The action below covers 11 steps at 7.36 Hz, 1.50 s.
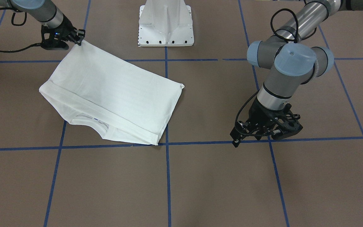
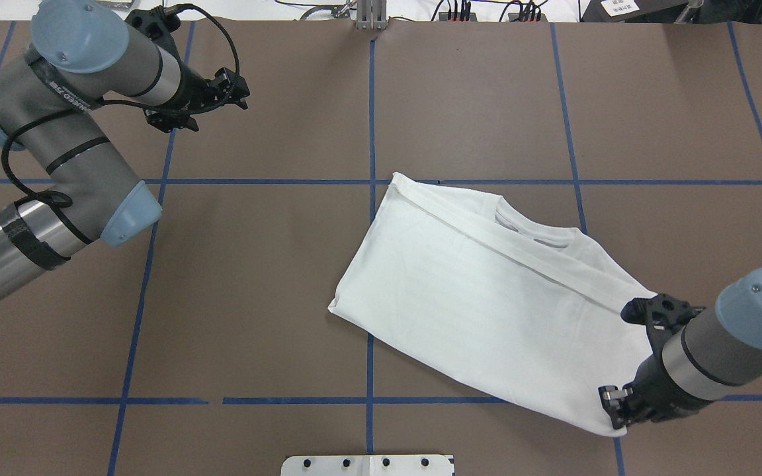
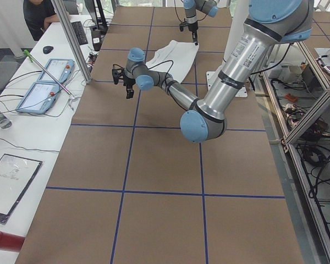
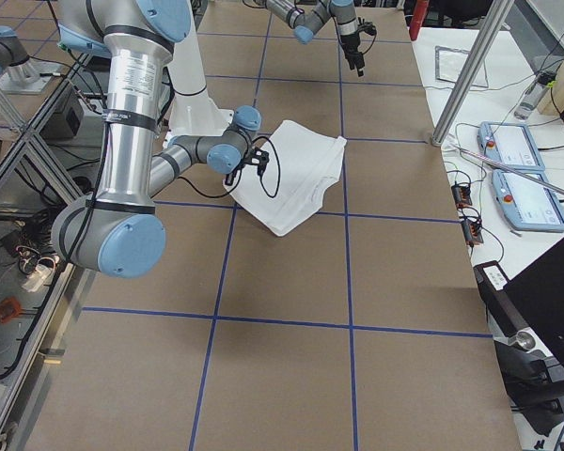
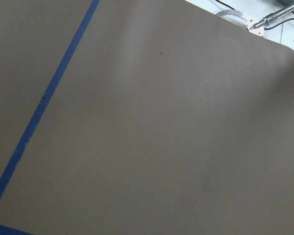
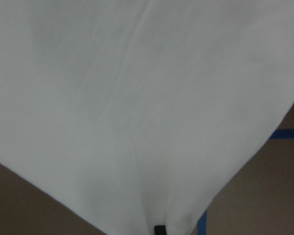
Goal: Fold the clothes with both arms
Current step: 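Drag the folded shirt toward the robot with the right gripper, then move the left gripper to the shirt corner nearest it while the right gripper releases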
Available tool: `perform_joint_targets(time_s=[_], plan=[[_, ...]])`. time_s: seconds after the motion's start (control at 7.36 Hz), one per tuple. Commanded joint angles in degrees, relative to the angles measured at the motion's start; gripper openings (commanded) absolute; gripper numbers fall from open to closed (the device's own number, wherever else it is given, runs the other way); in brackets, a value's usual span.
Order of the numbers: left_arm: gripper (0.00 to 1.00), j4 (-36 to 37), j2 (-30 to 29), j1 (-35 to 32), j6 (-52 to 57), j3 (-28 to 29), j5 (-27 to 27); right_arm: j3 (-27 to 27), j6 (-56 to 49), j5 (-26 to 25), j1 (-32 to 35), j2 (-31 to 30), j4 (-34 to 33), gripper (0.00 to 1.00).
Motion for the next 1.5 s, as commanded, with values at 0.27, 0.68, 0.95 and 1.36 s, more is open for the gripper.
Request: perform_joint_targets(time_s=[0.27, 0.68, 0.95, 1.36], plan=[[1.00, 0.10, 1.09, 0.72, -0.01, -2.68, 0.13, 0.65, 11.71, 2.22, -16.30, 0.83, 0.18, 0.87], [1.00, 0.18, 1.09, 3.60, -0.19, -5.30, -0.49, 0.56, 11.72, 2.22, -12.38, 1.45, 0.71, 1.00], [1.00, 5.17, 1.09, 13.84, -9.08, -13.36, -0.40, 0.21, 11.63, 2.48, -2.39, 6.17, 0.71, 1.00], [1.00, 5.20, 1.01, 31.95, -27.49, -15.52, 3.35, 0.12, 10.23, 2.31, 11.87, 12.07, 0.71, 1.00]])
